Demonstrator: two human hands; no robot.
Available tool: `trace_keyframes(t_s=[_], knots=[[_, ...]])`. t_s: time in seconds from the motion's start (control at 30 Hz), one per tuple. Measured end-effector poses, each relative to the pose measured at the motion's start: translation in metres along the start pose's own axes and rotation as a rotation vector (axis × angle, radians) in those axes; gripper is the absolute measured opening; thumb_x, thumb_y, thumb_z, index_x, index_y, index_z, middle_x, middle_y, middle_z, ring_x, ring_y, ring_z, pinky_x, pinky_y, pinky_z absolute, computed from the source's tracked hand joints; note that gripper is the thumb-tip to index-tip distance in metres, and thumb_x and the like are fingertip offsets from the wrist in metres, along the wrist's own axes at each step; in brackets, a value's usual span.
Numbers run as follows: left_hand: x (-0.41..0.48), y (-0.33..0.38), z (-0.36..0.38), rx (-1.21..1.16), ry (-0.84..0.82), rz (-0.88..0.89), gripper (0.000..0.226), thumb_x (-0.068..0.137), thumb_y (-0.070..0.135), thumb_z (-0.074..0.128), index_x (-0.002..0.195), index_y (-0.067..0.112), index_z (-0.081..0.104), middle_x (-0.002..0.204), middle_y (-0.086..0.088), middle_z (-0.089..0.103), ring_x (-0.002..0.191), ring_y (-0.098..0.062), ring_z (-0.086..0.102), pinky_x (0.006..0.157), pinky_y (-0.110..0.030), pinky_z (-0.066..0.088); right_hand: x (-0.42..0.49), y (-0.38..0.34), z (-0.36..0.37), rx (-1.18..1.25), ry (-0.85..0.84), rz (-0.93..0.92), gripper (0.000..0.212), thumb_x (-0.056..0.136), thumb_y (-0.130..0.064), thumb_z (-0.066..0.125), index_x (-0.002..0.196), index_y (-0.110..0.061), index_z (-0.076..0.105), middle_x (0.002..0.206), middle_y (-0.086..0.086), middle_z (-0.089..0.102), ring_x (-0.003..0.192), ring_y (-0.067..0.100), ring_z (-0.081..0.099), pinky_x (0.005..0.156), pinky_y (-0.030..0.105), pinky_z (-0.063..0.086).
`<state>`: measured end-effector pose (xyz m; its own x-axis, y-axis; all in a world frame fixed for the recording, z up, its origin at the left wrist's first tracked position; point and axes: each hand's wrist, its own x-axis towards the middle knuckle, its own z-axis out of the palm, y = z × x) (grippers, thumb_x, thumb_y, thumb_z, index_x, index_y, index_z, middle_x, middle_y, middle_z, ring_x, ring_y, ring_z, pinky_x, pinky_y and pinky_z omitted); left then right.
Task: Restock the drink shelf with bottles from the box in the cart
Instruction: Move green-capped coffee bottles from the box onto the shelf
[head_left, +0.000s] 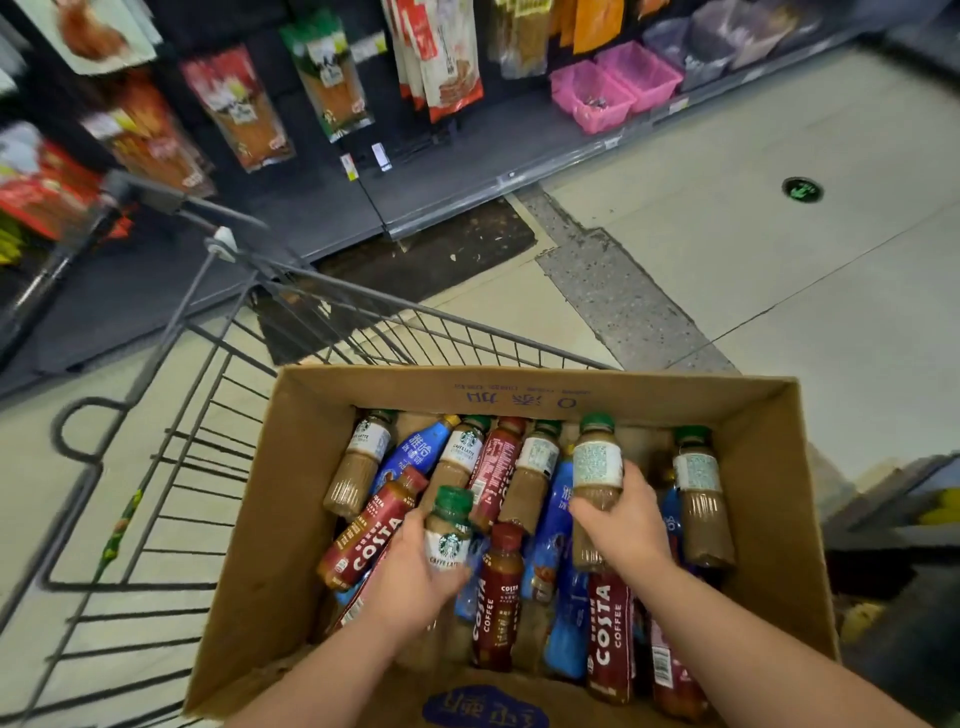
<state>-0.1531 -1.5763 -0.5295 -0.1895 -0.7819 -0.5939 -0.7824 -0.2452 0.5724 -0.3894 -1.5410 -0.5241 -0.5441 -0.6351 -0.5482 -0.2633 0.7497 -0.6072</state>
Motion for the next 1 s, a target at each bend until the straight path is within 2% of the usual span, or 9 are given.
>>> trace_keyframes(t_s=[0.1,0.33,0.47,0.67,0.73,0.8,0.87,0.93,1.0], knots=[[-0.002,0.014,-0.014,-0.107,0.019,0.010,0.074,0.068,0.019,0.079,0.129,0.023,0.036,0.092,0.012,0.063,0.069,0.003,0.064,0.056,-0.013,0.049,-0.020,-0.007,-0.011,0.040,0.023,-0.030,0.076,0.068,-0.035,0.070,0.136,-0.024,0.038,0.120,0.003,0.051,0.099,0.020,0.057,0.085,0.043,0.051],[-0.015,0.040,-0.039,-0.153,-0.001,0.154,0.087,0.069,0.020,0.079,0.140,0.015,0.029,0.103,0.003,0.059,0.089,-0.012,0.062,0.079,-0.031,0.053,-0.080,-0.023,-0.019,0.189,0.134,-0.119,0.070,0.069,-0.027,0.072,0.132,-0.029,0.042,0.116,-0.003,0.055,0.094,0.009,0.058,0.075,0.028,0.052],[-0.032,0.040,-0.057,-0.184,-0.074,0.291,0.087,0.068,0.020,0.079,0.140,0.016,0.030,0.099,0.006,0.060,0.087,-0.007,0.060,0.071,-0.023,0.047,-0.127,-0.036,-0.013,0.293,0.273,-0.171,0.058,0.071,-0.023,0.071,0.121,-0.036,0.045,0.100,-0.018,0.055,0.084,-0.005,0.055,0.060,0.010,0.039],[-0.057,0.047,-0.080,-0.173,-0.119,0.459,0.086,0.066,0.025,0.080,0.137,0.018,0.033,0.098,0.009,0.058,0.086,-0.007,0.057,0.067,-0.021,0.041,-0.200,-0.050,-0.007,0.399,0.427,-0.196,0.058,0.068,-0.023,0.073,0.118,-0.034,0.046,0.099,-0.013,0.059,0.083,-0.005,0.058,0.057,0.008,0.041],[-0.065,0.052,-0.079,-0.155,-0.116,0.509,0.082,0.065,0.026,0.080,0.134,0.018,0.037,0.099,0.006,0.058,0.087,-0.010,0.056,0.068,-0.023,0.040,-0.223,-0.046,-0.005,0.407,0.496,-0.185,0.065,0.068,-0.024,0.074,0.125,-0.033,0.045,0.103,-0.012,0.059,0.088,-0.002,0.057,0.068,0.010,0.043],[-0.076,0.059,-0.073,-0.118,-0.140,0.552,0.078,0.065,0.028,0.081,0.131,0.018,0.040,0.101,0.003,0.060,0.092,-0.018,0.057,0.077,-0.029,0.044,-0.248,-0.038,-0.005,0.406,0.558,-0.142,0.069,0.070,-0.022,0.074,0.132,-0.027,0.043,0.114,-0.003,0.057,0.100,0.010,0.057,0.083,0.023,0.044],[-0.090,0.067,-0.059,-0.099,-0.185,0.603,0.071,0.065,0.024,0.082,0.124,0.016,0.045,0.102,-0.003,0.062,0.092,-0.021,0.059,0.082,-0.033,0.048,-0.275,-0.024,-0.008,0.437,0.616,-0.125,0.067,0.070,-0.022,0.075,0.129,-0.030,0.045,0.114,-0.003,0.058,0.099,0.008,0.058,0.085,0.023,0.046],[-0.109,0.075,-0.042,-0.114,-0.237,0.661,0.059,0.063,0.018,0.083,0.110,0.018,0.048,0.090,0.001,0.063,0.076,-0.007,0.058,0.064,-0.016,0.047,-0.302,-0.006,-0.014,0.458,0.684,-0.111,0.060,0.069,-0.022,0.076,0.117,-0.040,0.044,0.106,-0.010,0.059,0.087,-0.007,0.058,0.072,0.006,0.044],[-0.133,0.082,-0.022,-0.121,-0.311,0.709,0.055,0.064,0.015,0.083,0.104,0.022,0.046,0.082,0.009,0.060,0.068,0.002,0.053,0.050,-0.007,0.038,-0.330,0.014,-0.021,0.464,0.760,-0.076,0.057,0.070,-0.019,0.075,0.112,-0.043,0.044,0.103,-0.014,0.057,0.083,-0.012,0.054,0.063,0.000,0.038]])
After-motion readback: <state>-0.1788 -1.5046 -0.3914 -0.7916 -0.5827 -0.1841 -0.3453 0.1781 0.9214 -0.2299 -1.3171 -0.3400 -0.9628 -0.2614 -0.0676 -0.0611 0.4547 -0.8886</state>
